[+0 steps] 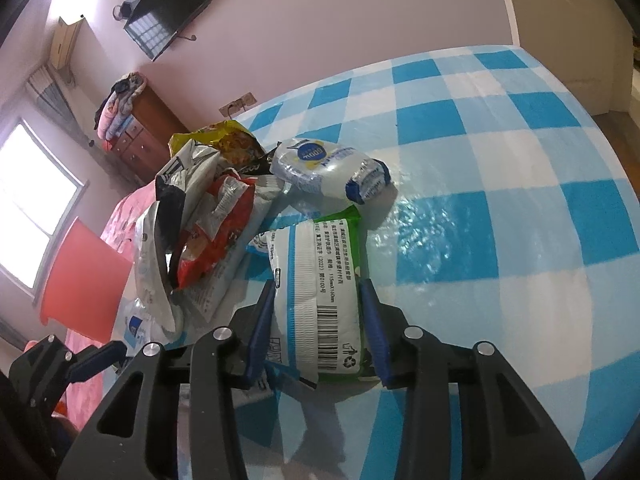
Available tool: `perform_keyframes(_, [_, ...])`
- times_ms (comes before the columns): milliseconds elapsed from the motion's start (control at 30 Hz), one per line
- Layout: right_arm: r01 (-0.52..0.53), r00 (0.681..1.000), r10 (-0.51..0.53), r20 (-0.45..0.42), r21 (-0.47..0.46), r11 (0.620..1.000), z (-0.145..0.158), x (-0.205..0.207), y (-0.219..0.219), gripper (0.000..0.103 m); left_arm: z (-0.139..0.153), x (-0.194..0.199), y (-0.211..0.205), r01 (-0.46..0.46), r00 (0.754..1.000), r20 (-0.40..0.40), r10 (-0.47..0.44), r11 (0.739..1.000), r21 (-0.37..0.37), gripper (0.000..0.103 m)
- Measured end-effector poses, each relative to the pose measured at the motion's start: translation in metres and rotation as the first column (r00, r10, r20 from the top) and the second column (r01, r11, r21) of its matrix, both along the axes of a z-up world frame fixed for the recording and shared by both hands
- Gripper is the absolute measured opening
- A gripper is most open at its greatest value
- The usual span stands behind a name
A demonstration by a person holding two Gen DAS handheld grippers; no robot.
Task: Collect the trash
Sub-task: 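Grasp the blue milk carton with the left tool while the right tool grasps the green-labelled packet, then carry the carton and packet to the orange bucket and open both tools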
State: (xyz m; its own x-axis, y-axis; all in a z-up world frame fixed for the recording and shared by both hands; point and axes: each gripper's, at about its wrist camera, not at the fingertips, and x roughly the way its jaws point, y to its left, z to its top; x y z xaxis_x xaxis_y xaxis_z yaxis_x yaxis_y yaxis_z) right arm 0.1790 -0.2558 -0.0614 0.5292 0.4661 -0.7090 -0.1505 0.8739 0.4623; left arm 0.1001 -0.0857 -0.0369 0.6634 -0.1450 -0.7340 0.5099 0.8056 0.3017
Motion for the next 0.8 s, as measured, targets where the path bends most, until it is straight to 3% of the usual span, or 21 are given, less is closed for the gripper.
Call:
perform_keyframes(67, [0.009, 1.000, -0.009, -0.001, 0.002, 1.000, 0.001, -0.005, -0.002, 0.040, 0.002, -0.001, 0.004, -0.017, 1.000, 0.000, 0.017, 1.000, -0.018, 0.041])
perform_keyframes(167, [0.019, 1.000, -0.019, 0.002, -0.009, 1.000, 0.003, -0.015, -0.004, 0.039, 0.010, 0.003, 0.019, -0.061, 0.998, -0.040, 0.056, 0.990, -0.129, 0.026])
perform_keyframes(233, [0.024, 1.000, -0.024, -0.001, -0.009, 1.000, 0.003, -0.021, -0.006, 0.039, 0.013, 0.009, 0.033, -0.110, 0.992, -0.088, 0.094, 0.973, -0.202, 0.023])
perform_keyframes(367, [0.027, 1.000, -0.027, -0.001, -0.020, 0.999, 0.004, -0.031, -0.006, 0.039, 0.012, 0.010, 0.046, -0.125, 0.987, -0.127, 0.096, 0.960, -0.250, 0.023])
perform_keyframes(533, [0.029, 1.000, -0.029, 0.000, -0.015, 0.999, 0.003, -0.039, -0.006, 0.039, 0.003, 0.013, 0.049, -0.090, 0.983, -0.180, 0.045, 0.963, -0.254, 0.051])
perform_keyframes(667, [0.035, 0.999, -0.035, -0.005, -0.002, 0.999, 0.002, -0.041, -0.008, 0.039, -0.009, 0.016, 0.048, -0.096, 0.969, -0.244, 0.030, 0.959, -0.265, 0.055])
perform_keyframes(800, [0.040, 0.999, -0.040, -0.004, 0.004, 0.999, 0.002, -0.042, -0.010, 0.039, -0.013, 0.015, 0.040, -0.069, 0.975, -0.220, 0.018, 0.972, -0.226, 0.057])
